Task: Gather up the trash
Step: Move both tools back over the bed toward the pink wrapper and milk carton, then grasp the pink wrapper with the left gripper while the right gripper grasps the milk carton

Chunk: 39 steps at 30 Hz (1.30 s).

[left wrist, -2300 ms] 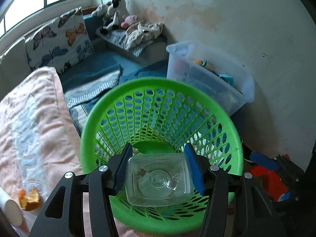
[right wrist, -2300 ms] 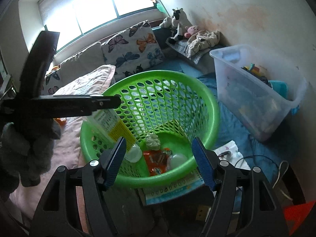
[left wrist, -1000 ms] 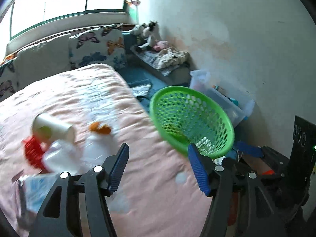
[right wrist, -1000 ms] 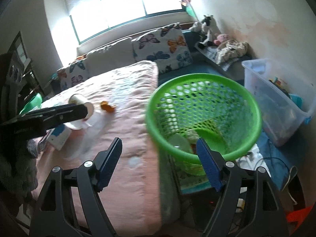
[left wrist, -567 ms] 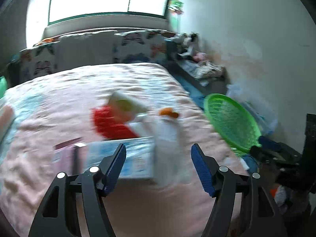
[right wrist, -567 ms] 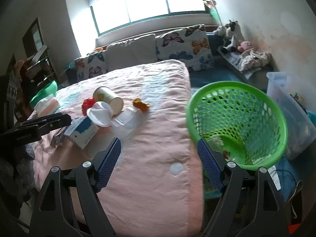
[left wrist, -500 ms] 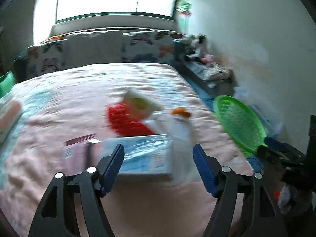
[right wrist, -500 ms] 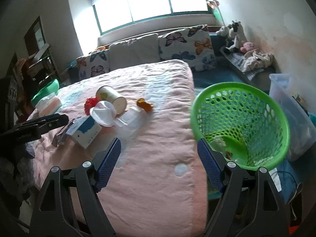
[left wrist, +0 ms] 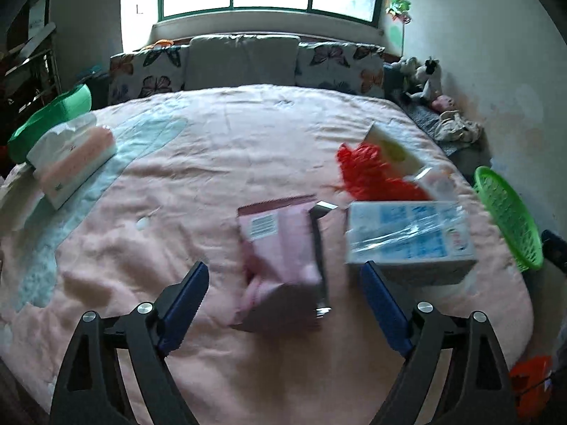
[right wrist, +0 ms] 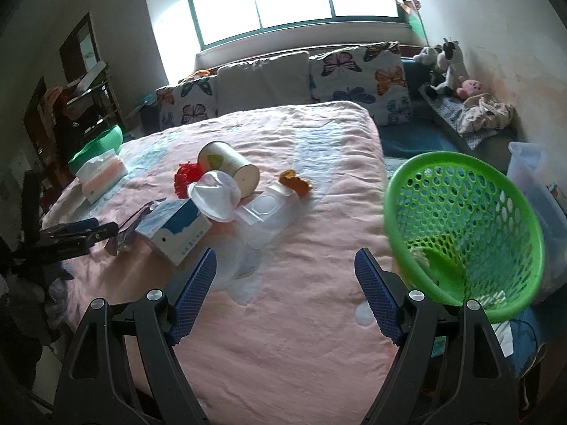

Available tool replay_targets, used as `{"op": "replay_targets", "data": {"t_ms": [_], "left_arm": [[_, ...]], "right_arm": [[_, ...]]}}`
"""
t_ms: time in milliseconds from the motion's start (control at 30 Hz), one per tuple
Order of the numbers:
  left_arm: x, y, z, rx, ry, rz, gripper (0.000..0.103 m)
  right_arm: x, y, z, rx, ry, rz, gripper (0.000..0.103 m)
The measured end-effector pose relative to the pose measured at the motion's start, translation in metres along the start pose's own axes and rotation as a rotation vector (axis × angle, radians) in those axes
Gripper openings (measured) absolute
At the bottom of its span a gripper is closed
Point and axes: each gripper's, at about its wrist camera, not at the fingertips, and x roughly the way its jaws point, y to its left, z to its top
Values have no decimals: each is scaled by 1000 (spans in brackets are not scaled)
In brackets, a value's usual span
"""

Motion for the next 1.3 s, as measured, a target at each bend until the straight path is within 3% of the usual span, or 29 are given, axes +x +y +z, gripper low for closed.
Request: {"op": "replay_targets", "data": {"t_ms": [433, 633, 800, 1300], "left_arm": [[35, 21, -8, -49, 87, -82, 84], [41, 22, -9, -46, 96, -107, 72], [40, 18, -9, -25, 93, -135, 54], [14, 28, 1, 3, 27, -154, 44]], "right_arm": [[26, 33, 13, -119, 71, 91, 81], [41, 51, 24, -165, 107, 154, 81], [50, 68, 30, -236, 136, 187, 81], [89, 120, 48, -452, 222, 284, 81]]}}
